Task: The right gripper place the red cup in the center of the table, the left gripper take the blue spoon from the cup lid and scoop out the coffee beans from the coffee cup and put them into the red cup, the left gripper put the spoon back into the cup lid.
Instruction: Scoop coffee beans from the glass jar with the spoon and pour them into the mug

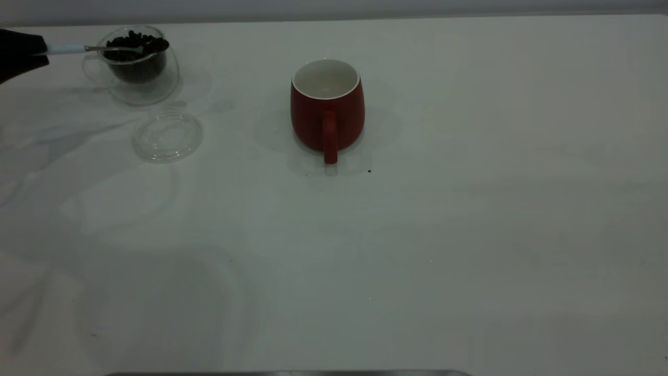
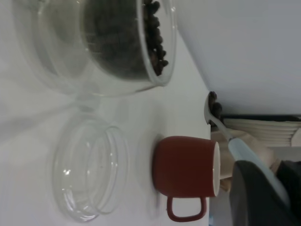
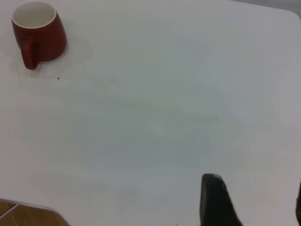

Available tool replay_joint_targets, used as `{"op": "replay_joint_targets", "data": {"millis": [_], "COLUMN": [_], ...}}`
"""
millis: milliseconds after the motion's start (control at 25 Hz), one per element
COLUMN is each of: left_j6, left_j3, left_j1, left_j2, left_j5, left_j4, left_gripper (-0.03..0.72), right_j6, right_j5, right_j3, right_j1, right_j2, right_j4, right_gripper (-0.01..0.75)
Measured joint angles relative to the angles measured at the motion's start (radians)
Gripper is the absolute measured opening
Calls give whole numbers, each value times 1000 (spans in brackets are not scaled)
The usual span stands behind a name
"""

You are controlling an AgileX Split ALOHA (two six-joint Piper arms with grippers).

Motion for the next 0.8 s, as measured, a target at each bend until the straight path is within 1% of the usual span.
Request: {"op": "replay_joint_targets", "data": {"millis": [240,640,800], "left_j6": [-3,-6,-8], "left_j3": [0,0,0], "left_j1": [-12,-129,-187], "left_j2": [0,-20,-20], "left_j5": [1,2,2], "left_j4": [1,5,5], "left_gripper": [126,126,126], "right_j6": [0,0,0], "right_j5": [0,0,0], "right_j3": [0,0,0], "right_j1": [0,0,0], "right_j2": [0,0,0], "right_j4": [0,0,0], "right_gripper": [438,438,438]}}
